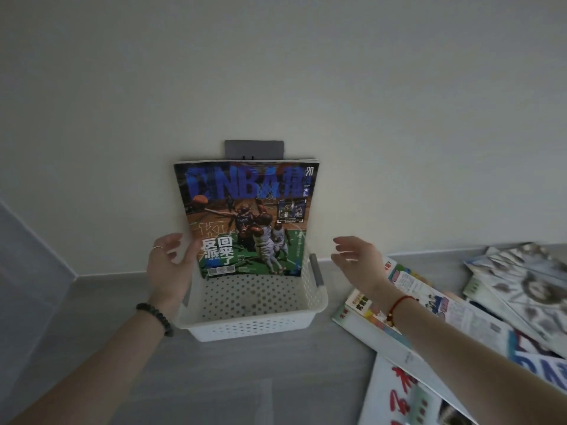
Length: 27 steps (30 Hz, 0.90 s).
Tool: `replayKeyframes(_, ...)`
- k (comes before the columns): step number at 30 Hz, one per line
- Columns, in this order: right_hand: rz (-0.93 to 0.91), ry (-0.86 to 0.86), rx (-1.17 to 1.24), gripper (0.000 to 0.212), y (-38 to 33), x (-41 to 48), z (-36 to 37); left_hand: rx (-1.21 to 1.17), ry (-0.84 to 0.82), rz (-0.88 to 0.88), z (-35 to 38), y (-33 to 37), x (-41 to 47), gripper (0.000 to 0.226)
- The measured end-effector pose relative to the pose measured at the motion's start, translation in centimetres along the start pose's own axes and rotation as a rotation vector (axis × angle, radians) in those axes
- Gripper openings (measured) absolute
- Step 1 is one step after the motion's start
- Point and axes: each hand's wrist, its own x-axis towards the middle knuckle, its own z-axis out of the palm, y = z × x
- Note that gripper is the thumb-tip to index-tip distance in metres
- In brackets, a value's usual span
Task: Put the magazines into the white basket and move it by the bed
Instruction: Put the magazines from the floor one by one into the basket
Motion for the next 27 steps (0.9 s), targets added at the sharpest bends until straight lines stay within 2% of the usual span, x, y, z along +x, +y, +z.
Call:
replayKeyframes(4,0.068,-0.044,-0.16,0.043,4.7,-3.5,-6.2,-0.096,-0.076,0.096,-0.1,2.3,-4.7,0.028)
replayKeyframes(9,0.196,-0.146,-0.209,0.067,10.0,-7.7,-11.6,-0.151,-0.219,0.153,1.9,4.6,-11.5,0.013)
replayKeyframes(13,0.164,-0.331,-0.513,0.094,14.0,-10.3,-13.0,-0.162,-0.298,0.13,4.5,5.4,-16.7,0.012)
replayKeyframes(15,0.149,-0.393,-0.659,0.097,15.5,-11.3,-12.9,-0.183,-0.331,0.082,6.0,5.4,-19.0,0.014)
replayKeyframes(18,0.021,-0.359,-0.841,0.083,16.4,-11.6,-12.6,-0.206,-0.384,-0.033,8.0,4.9,-21.6,0.013)
replayKeyframes(22,-0.201,-0.296,-0.954,0.041,15.7,-11.8,-12.5,-0.163,-0.427,-0.174,10.0,3.8,-24.3,0.009)
replayKeyframes(25,-0.164,-0.306,-0.854,0.032,14.9,-11.7,-13.6,-0.133,-0.44,-0.261,10.5,3.3,-25.8,0.012)
replayKeyframes(27,-0.075,-0.313,-0.629,0.032,13.9,-11.5,-15.6,-0.133,-0.479,-0.315,10.6,3.2,-26.5,0.011)
